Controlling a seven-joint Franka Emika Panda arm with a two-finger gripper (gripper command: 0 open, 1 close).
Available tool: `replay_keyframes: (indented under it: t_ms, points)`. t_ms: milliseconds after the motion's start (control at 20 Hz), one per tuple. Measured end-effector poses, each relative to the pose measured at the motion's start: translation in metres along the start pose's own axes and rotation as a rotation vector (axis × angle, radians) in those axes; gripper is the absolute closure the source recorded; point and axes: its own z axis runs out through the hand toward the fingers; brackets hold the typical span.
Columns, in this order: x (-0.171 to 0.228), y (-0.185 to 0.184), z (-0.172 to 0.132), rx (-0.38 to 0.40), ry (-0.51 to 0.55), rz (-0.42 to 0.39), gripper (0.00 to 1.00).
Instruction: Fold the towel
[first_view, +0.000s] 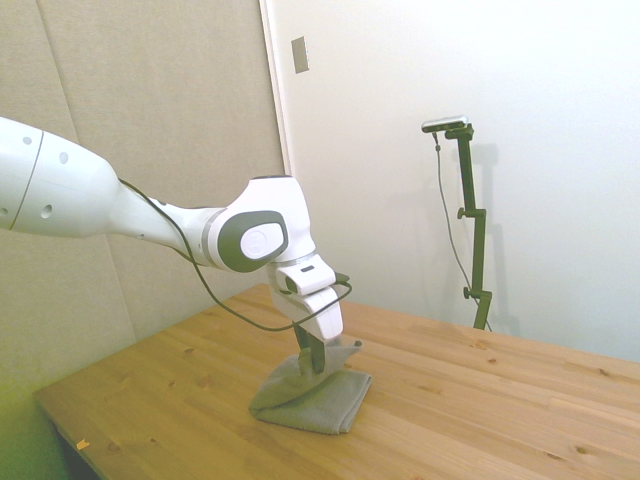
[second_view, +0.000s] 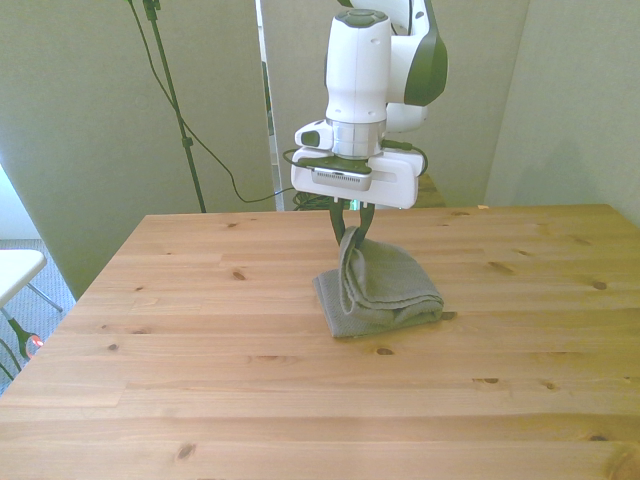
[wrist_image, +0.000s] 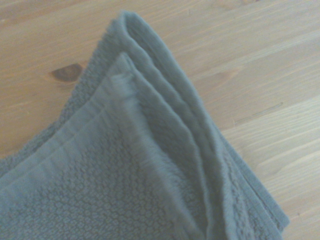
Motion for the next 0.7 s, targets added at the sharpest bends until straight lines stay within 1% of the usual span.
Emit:
replay_keyframes:
  t_ms: [200, 350, 450, 600, 700]
  points:
    - [-0.009, 0.020, -0.033, 0.027, -0.002, -0.025, 0.00]
    - [-0.032, 0.041, -0.046, 0.029, -0.051, -0.066, 0.00]
    - [-0.064, 0.052, -0.038, 0.008, -0.067, -0.105, 0.00]
    - [-0.135, 0.070, -0.020, -0.024, -0.058, -0.158, 0.00]
    - [-0.173, 0.088, -0.017, -0.029, -0.044, -0.204, 0.00]
